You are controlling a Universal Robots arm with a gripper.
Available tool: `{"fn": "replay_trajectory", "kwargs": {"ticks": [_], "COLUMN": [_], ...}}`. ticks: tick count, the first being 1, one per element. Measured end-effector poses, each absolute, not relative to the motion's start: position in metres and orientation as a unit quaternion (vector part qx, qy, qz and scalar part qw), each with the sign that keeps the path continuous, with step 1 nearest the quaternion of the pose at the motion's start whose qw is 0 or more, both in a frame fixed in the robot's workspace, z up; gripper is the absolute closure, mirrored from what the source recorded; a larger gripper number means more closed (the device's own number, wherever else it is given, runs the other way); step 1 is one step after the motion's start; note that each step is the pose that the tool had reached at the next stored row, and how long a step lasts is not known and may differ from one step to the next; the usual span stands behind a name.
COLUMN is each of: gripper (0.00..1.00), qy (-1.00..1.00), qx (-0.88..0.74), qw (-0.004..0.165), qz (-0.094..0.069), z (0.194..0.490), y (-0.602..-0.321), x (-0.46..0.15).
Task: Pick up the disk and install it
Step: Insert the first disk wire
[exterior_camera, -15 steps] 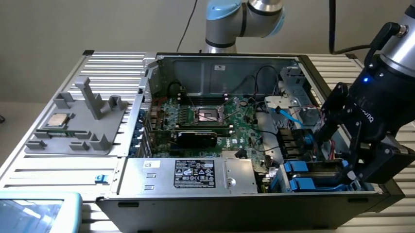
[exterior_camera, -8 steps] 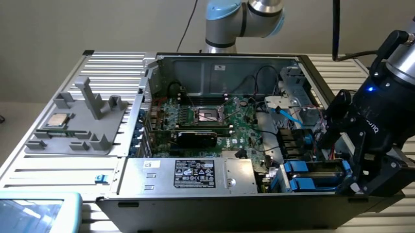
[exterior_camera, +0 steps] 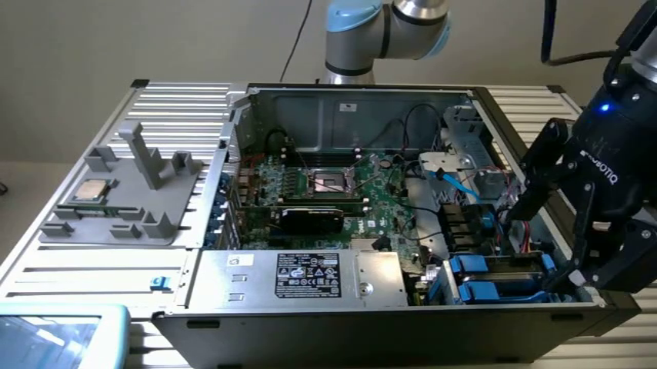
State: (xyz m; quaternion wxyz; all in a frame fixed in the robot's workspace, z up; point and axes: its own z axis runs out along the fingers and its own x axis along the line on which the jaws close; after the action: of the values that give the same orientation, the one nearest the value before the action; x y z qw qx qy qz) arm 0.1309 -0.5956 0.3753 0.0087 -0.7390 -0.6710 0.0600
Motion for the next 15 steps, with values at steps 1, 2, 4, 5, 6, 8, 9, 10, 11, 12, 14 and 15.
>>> {"fn": "replay_trajectory", "kwargs": {"ticks": [1,2,4,5,6,8,9,10,11,12,14,15], "gripper": [0.11,0.11,0.11,0.11,0.11,0.11,0.11,0.11,0.11,0.11,0.11,0.11], "qy": [-0.671,-0.671,-0.671,-0.67,-0.67,-0.67,-0.67,-0.67,-0.67,-0.67,-0.67,-0.67], "qx": [-0.739,-0.739,-0.739,-0.739,-0.739,-0.739,-0.739,-0.739,-0.739,-0.739,-0.739,-0.739], "qw": [0.007,0.006,0.003,0.002,0.0,-0.002,-0.003,-0.003,-0.003,-0.003,-0.003,-0.003], "qz": [0.061,0.063,0.065,0.066,0.068,0.07,0.071,0.071,0.071,0.071,0.071,0.071], "z": [0.379,0.382,0.386,0.386,0.387,0.387,0.387,0.387,0.387,0.387,0.387,0.387], "y": [-0.594,-0.592,-0.586,-0.582,-0.578,-0.569,-0.568,-0.568,-0.568,-0.568,-0.568,-0.568], "x": [0.131,0.131,0.131,0.131,0.131,0.131,0.131,0.131,0.131,0.131,0.131,0.131]}}
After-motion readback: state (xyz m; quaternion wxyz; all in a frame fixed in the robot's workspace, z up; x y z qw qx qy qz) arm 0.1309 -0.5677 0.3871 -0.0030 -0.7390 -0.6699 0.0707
